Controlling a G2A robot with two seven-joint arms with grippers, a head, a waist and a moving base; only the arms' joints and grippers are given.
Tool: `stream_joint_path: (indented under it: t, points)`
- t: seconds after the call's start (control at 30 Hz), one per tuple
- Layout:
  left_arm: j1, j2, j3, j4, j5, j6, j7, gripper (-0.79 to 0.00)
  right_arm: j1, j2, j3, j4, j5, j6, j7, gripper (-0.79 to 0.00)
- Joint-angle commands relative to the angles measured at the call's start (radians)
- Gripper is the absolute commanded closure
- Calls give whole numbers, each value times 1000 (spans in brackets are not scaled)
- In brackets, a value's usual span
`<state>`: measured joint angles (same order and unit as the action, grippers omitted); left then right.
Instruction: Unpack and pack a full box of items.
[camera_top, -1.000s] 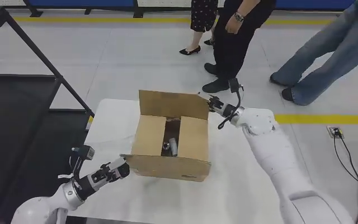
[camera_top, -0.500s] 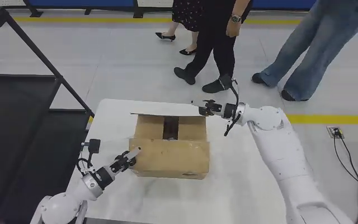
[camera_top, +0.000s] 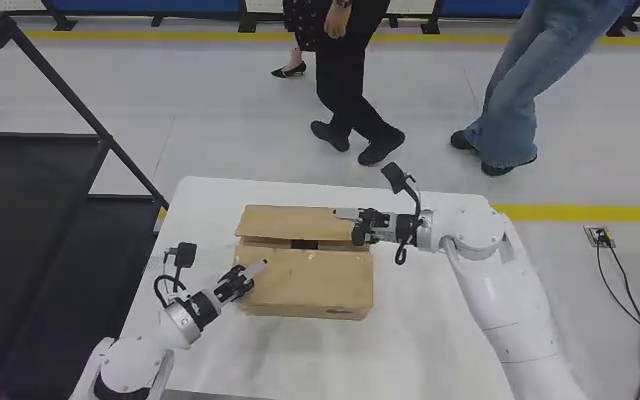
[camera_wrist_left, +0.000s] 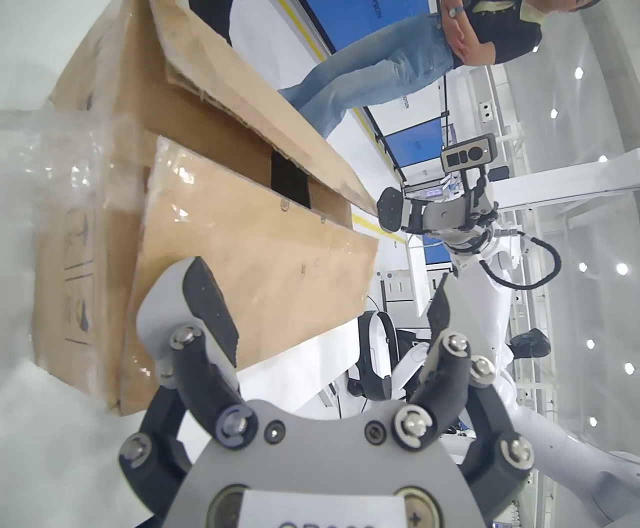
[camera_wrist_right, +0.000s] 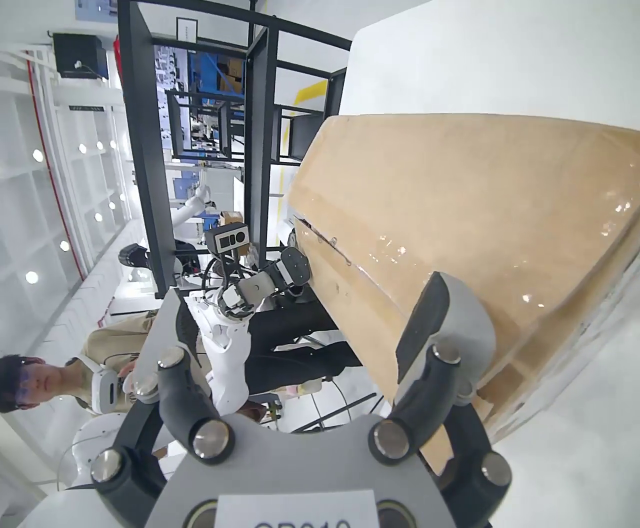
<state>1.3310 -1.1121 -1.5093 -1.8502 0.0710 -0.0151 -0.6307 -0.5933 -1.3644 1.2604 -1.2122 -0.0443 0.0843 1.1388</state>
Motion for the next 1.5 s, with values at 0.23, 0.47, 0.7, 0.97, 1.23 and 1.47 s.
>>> stream_joint_path:
  t: [0.23,0.47,0.7,0.97,1.23,1.47]
  points:
    - [-19,-3,31,10,11,6,41,-785,19,-8,-51,106,77,-25,-1,-785]
    - [13,-6,-58,-9,-105,-2,164,-785,17,-8,-68,159,120,-78,0,-785]
    - [100,-2,-228,1,-233,4,227,-785,25,-7,-80,192,140,-114,-5,-785]
    - [104,-1,-234,0,-234,4,223,-785,25,-7,-80,192,140,-114,-5,-785]
    - [73,-9,-186,127,-268,112,280,-785,25,-7,-80,192,140,-114,-5,-785]
    - [32,-15,-142,244,-323,131,249,-785,1,-5,-83,156,140,-107,-35,-785]
